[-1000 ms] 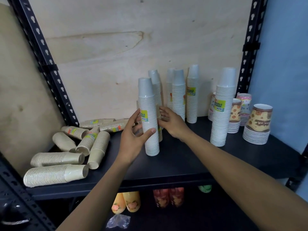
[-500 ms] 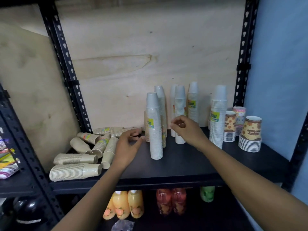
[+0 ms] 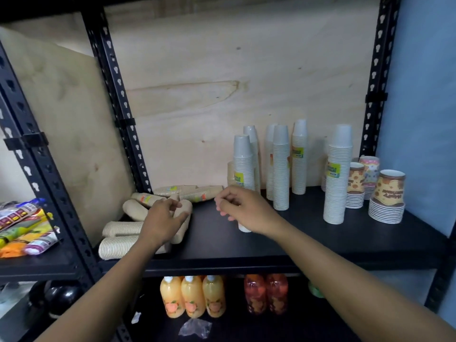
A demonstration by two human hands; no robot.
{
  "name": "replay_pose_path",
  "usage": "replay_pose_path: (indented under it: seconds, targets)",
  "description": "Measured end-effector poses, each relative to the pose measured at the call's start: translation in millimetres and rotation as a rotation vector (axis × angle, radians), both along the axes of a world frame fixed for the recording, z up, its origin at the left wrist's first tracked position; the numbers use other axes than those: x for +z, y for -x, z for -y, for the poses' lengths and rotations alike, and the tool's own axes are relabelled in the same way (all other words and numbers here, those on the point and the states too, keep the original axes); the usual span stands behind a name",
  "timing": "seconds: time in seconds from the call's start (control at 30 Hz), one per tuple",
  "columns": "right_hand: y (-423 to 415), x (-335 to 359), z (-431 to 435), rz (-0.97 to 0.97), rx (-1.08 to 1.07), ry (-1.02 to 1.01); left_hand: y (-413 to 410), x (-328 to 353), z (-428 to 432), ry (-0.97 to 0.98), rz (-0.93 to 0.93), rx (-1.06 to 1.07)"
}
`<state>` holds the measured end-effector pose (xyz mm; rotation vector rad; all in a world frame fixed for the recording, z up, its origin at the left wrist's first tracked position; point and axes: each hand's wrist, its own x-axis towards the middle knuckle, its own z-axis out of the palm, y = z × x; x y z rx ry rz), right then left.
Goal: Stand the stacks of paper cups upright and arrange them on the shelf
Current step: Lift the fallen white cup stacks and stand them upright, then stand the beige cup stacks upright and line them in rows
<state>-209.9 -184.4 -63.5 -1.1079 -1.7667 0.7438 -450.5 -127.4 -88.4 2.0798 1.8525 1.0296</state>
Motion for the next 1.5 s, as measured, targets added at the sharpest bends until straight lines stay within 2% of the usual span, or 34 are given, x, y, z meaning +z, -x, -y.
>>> replay_pose_path:
  seconds: [0.2,0.3,0.43,0.63,0.87,1.03,1.27,1.4,1.5]
  targets:
    - [58.2,-42.6,-91.7,0.049,-0.180,0.093,16.5,-10.9,-20.4,0.094,-0.224,0.025]
    - [72.7,-45.4,-132.4,0.195,-0.323,0.086,15.8,-13.0,-26.1,0.136,-0.323,0.046]
    - [86.9,-44.7,-170.8,0.404,-0.387,0.101,8.4,-15.9,-27.5,0.115,-0.442,0.083]
    - [92.6,-47.4,-208.8,0.410,-0.370,0.091,8.2,-19.1,-29.7,0.076,-0.453,0.071]
    - [85.1,-61.5,-227.9,0.670,-0.394,0.078,7.2,-26.9,-35.9,0.055,-0.514,0.055]
    - [81.8,-65.6,-222.0,0.673,-0.439,0.018,7.1,-26.0,-39.0,0.078,-0.470,0.044]
    - [82.1,-53.0,-208.1,0.724,-0.420,0.007,11.1,-18.8,-42.8,0.100,-0.307,0.035]
    - [80.6,-24.2,-196.1,0.759,-0.406,-0.091,18.6,1.6,-51.1,0.094,-0.185,0.023]
    - [83.3,5.5,-185.7,0.699,-0.379,-0.172,25.3,20.2,-56.4,0.083,-0.066,0.038]
